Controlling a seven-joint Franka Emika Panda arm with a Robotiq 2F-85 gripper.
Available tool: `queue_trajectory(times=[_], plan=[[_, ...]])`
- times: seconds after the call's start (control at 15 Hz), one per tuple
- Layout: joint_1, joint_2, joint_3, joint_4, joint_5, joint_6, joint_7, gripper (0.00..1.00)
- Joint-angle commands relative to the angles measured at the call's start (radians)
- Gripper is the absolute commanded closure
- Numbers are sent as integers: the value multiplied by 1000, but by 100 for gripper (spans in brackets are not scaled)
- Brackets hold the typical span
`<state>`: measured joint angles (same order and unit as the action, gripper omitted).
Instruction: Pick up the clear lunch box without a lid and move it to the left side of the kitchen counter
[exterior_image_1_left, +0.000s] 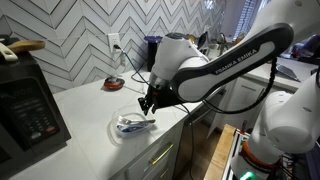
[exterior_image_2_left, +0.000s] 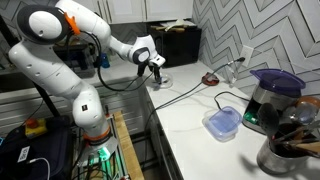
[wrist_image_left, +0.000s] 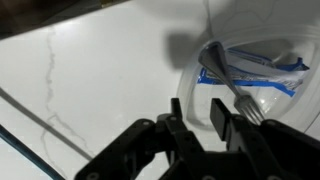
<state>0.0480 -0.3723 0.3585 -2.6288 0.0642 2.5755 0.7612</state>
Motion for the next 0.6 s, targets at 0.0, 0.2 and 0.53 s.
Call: queue_trajectory(times=[0.0,0.2,0.53], plan=[[-44,-17,56,-18,-83,47,216,30],[0,-78,36,-24,-110,48,224,7],[62,-71,-2,6,-65,42,78,0]])
